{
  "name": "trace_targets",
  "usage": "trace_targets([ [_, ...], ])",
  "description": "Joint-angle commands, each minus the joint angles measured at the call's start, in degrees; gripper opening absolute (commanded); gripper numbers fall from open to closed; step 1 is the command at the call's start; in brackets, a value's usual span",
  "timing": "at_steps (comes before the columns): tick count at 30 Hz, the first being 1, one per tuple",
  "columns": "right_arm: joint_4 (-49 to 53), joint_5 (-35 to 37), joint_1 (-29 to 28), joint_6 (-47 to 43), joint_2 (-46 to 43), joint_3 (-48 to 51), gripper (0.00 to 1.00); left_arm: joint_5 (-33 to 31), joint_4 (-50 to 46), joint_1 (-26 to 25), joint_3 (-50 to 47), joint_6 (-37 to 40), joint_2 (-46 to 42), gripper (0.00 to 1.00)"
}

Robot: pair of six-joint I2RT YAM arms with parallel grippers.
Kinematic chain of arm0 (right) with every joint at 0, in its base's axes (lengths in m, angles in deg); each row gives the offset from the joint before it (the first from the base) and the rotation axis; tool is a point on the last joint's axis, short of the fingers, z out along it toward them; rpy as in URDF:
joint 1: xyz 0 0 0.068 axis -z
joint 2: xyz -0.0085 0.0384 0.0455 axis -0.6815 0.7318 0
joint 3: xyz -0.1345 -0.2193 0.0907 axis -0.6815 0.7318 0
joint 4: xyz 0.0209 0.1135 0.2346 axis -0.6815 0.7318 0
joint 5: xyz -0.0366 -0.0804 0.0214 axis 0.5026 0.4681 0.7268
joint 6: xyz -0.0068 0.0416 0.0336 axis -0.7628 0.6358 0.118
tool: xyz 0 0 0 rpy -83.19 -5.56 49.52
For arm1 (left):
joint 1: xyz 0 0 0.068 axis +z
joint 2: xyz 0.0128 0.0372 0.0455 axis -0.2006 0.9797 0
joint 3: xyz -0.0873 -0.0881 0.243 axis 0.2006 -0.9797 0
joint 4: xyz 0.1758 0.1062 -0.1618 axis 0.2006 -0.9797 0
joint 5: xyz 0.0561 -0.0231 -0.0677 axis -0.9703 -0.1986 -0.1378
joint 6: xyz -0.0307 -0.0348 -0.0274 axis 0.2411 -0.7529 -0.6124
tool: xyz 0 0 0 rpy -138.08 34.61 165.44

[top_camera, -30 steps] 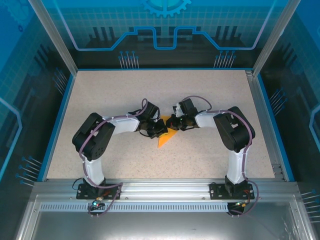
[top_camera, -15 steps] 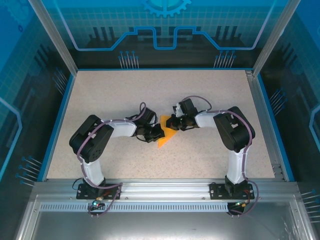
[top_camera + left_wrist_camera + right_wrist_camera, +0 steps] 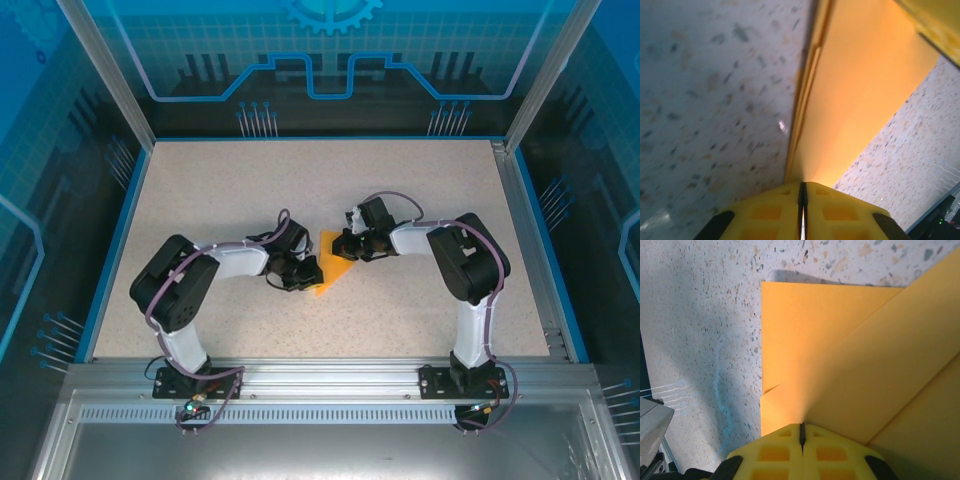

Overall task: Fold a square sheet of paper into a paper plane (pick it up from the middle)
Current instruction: Fourth fold the wing at the center of the table.

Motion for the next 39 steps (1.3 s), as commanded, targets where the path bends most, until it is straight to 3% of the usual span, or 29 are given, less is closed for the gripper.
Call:
trace_targets([
  [1,5.68,6.32,0.28,-0.58,4.38,1.54,0.02,-2.37,-7.45,0.12,1.31,0.19,-2.78,0.12],
  [7,5.54,6.29,0.21,-0.38,4.80,1.57,0.02,2.76,-2.01,0.18,2.27,-3.06,-5.36,0.17],
  [14,5.40,6.12,0.18,-0.25,4.74,1.49,0.02,8.30,-1.36,0.10,2.37,-2.55,-1.38,0.19],
  [22,5.64,6.26,0.21,-0.48,4.74,1.49,0.02,7.02,-4.82,0.04,-0.03,-1.15,3.12,0.17],
  [39,5.57,5.69,0.09,-0.56,5.09,1.47,0.02,4.46,-5.42,0.04,-9.65,-0.83,-5.17,0.14],
])
